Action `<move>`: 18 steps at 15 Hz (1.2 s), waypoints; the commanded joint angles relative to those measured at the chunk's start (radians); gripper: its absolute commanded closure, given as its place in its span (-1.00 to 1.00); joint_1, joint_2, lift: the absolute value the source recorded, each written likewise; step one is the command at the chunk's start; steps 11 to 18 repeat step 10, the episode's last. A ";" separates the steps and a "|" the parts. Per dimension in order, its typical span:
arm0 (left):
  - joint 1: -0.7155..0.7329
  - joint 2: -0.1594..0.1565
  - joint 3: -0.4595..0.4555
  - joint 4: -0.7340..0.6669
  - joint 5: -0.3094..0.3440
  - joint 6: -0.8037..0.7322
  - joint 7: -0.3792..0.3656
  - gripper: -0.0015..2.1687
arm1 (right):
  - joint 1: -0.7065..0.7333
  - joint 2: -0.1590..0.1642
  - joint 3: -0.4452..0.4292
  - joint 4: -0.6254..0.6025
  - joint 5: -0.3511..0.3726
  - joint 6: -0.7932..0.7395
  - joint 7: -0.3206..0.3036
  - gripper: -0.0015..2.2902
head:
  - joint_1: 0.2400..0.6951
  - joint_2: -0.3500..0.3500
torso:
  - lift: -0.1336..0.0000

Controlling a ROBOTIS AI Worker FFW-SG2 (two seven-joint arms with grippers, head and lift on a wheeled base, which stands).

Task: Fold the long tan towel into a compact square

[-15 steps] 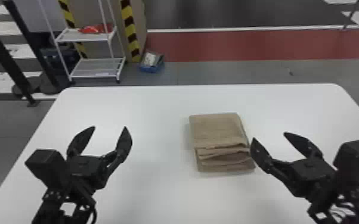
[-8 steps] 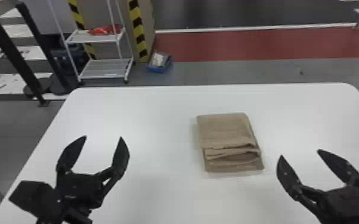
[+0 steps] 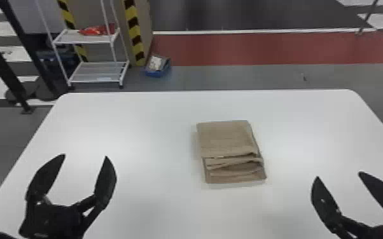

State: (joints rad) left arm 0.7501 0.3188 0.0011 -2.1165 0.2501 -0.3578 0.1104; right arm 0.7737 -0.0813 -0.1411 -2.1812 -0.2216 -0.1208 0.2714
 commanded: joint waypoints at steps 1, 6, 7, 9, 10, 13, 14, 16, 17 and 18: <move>0.020 0.008 0.007 0.003 0.000 -0.029 0.002 -0.92 | 0.009 0.000 -0.012 0.006 -0.018 -0.006 -0.004 -0.92 | 1.00 0.09 | -0.84; 0.034 0.008 0.014 -0.011 -0.003 -0.033 0.002 -0.92 | 0.016 0.000 -0.028 0.008 -0.070 -0.049 -0.015 -0.92 | 1.00 0.04 | -0.84; 0.035 0.008 0.014 -0.011 -0.003 -0.033 0.003 -0.92 | 0.015 0.000 -0.028 0.008 -0.071 -0.049 -0.015 -0.92 | 1.00 0.03 | -0.84; 0.037 0.008 0.016 -0.011 -0.005 -0.033 0.002 -0.92 | 0.015 0.002 -0.029 0.008 -0.074 -0.058 -0.015 -0.92 | 1.00 0.02 | -0.84; 0.037 0.008 0.016 -0.011 -0.005 -0.029 0.000 -0.92 | 0.015 0.002 -0.029 0.008 -0.078 -0.058 -0.015 -0.92 | 1.00 0.02 | -0.84; 0.037 0.008 0.016 -0.011 -0.005 -0.029 0.000 -0.92 | 0.015 0.002 -0.029 0.008 -0.078 -0.058 -0.015 -0.92 | 1.00 0.02 | -0.84; 0.037 0.008 0.016 -0.011 -0.005 -0.029 0.000 -0.92 | 0.015 0.002 -0.029 0.008 -0.078 -0.058 -0.015 -0.92 | 1.00 0.02 | -0.84; 0.037 0.008 0.016 -0.011 -0.005 -0.029 0.000 -0.92 | 0.015 0.002 -0.029 0.008 -0.078 -0.058 -0.015 -0.92 | 1.00 0.02 | -0.84; 0.037 0.008 0.016 -0.011 -0.005 -0.029 0.000 -0.92 | 0.015 0.002 -0.029 0.008 -0.078 -0.058 -0.015 -0.92 | 1.00 0.02 | -0.84; 0.037 0.008 0.016 -0.011 -0.005 -0.029 0.000 -0.92 | 0.015 0.002 -0.029 0.008 -0.078 -0.058 -0.015 -0.92 | 1.00 0.02 | -0.84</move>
